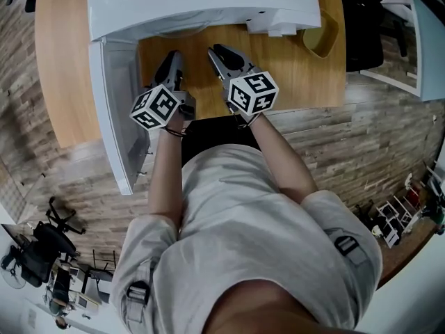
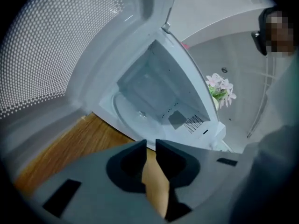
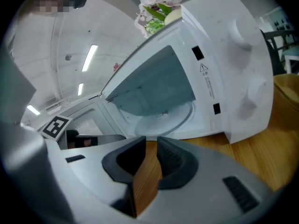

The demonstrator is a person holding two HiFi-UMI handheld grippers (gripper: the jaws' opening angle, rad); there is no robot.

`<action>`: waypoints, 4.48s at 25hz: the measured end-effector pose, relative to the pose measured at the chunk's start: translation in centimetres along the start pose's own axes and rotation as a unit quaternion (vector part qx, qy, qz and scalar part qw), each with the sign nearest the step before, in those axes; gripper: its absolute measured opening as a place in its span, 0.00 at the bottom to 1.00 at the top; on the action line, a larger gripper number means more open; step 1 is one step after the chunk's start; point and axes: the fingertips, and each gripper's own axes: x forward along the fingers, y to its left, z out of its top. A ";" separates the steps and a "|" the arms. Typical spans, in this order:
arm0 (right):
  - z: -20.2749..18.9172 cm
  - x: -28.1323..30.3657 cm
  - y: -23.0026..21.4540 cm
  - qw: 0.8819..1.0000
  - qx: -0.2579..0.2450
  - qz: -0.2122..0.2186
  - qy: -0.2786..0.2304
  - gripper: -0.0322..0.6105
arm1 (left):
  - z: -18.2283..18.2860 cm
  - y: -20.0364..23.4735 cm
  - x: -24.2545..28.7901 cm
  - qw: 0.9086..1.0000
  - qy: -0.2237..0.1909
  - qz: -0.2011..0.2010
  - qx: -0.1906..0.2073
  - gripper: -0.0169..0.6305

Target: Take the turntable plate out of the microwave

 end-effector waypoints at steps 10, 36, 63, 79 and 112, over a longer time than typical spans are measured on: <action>-0.4 4.0 -1.9 0.989 0.148 0.009 -0.004 0.21 | -0.4 2.6 2.4 0.997 0.000 0.009 -0.074 0.24; -0.4 7.2 -2.9 0.957 0.288 0.029 -0.001 0.17 | 0.4 3.0 6.0 0.988 0.001 -0.020 -0.154 0.18; -0.8 6.1 -4.6 0.964 0.266 0.020 0.016 0.21 | 0.2 3.9 5.3 0.984 -0.027 -0.031 -0.172 0.18; -2.3 4.1 -4.3 0.967 0.253 0.017 0.026 0.26 | 0.2 3.6 5.9 0.980 -0.037 -0.053 -0.188 0.17; -1.8 3.8 -3.4 0.958 0.282 0.051 0.014 0.20 | 0.1 3.4 4.6 0.976 -0.052 -0.062 -0.202 0.20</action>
